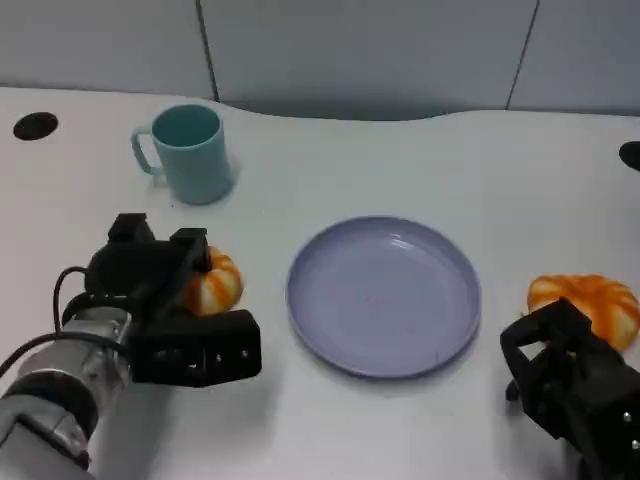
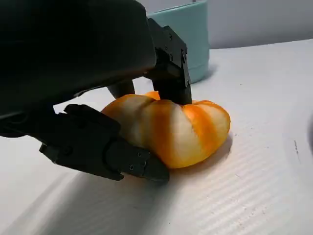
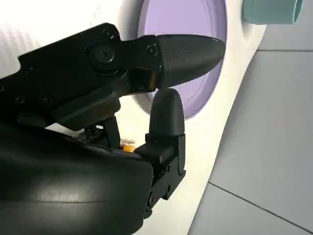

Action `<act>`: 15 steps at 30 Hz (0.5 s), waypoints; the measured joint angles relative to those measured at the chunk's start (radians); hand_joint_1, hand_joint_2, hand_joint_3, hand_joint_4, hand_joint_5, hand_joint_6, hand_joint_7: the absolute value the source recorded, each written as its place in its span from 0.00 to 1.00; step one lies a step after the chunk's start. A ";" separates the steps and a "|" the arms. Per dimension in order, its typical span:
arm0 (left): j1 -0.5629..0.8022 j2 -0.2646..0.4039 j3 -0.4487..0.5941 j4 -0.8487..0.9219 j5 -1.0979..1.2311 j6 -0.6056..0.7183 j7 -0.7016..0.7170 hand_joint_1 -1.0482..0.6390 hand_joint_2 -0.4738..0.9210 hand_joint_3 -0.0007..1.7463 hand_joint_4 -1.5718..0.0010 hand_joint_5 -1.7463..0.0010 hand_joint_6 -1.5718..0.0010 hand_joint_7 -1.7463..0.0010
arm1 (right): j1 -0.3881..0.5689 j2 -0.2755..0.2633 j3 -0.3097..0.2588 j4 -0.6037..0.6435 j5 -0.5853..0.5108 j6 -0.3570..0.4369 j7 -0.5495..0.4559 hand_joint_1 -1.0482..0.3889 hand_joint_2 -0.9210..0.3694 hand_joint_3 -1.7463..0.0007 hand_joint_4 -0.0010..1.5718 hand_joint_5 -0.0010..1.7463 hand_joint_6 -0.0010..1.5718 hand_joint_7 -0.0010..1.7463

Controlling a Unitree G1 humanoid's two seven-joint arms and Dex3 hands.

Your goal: Grasp the bread from the table and place it into the plate.

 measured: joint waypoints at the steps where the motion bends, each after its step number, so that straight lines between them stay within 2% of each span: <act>1: 0.003 0.002 0.009 0.001 -0.009 -0.007 -0.001 0.51 0.99 0.08 0.50 0.00 0.64 0.00 | 0.000 -0.001 0.002 -0.003 -0.001 0.008 0.000 0.52 0.00 0.77 0.34 1.00 0.22 0.97; 6: 0.021 0.006 0.089 -0.001 -0.101 -0.065 -0.041 0.56 0.97 0.10 0.49 0.00 0.65 0.00 | 0.001 -0.003 0.005 -0.028 -0.003 0.060 0.001 0.55 0.00 0.77 0.33 1.00 0.22 0.97; 7: 0.028 0.007 0.119 -0.002 -0.134 -0.092 -0.050 0.56 0.91 0.18 0.50 0.00 0.65 0.00 | 0.001 -0.002 0.006 -0.032 -0.003 0.060 0.001 0.56 0.00 0.77 0.33 1.00 0.22 0.98; 8: 0.035 0.010 0.146 -0.004 -0.164 -0.117 -0.054 0.55 0.80 0.36 0.49 0.00 0.64 0.00 | 0.001 -0.002 0.006 -0.033 -0.002 0.060 0.001 0.55 0.00 0.78 0.34 1.00 0.23 0.98; 10: 0.051 0.013 0.199 -0.010 -0.220 -0.171 -0.082 0.54 0.72 0.48 0.49 0.00 0.64 0.00 | 0.001 -0.002 0.006 -0.031 0.000 0.059 0.000 0.55 0.00 0.78 0.35 1.00 0.23 0.98; 13: 0.056 0.013 0.258 -0.023 -0.289 -0.223 -0.140 0.55 0.71 0.48 0.50 0.00 0.64 0.00 | -0.002 0.003 0.009 -0.030 -0.001 0.057 -0.003 0.55 0.00 0.78 0.36 1.00 0.23 0.98; 15: 0.057 0.011 0.302 -0.045 -0.341 -0.269 -0.184 0.55 0.81 0.35 0.51 0.00 0.64 0.00 | -0.003 0.006 0.011 -0.029 -0.003 0.057 -0.007 0.55 0.00 0.77 0.38 1.00 0.23 0.99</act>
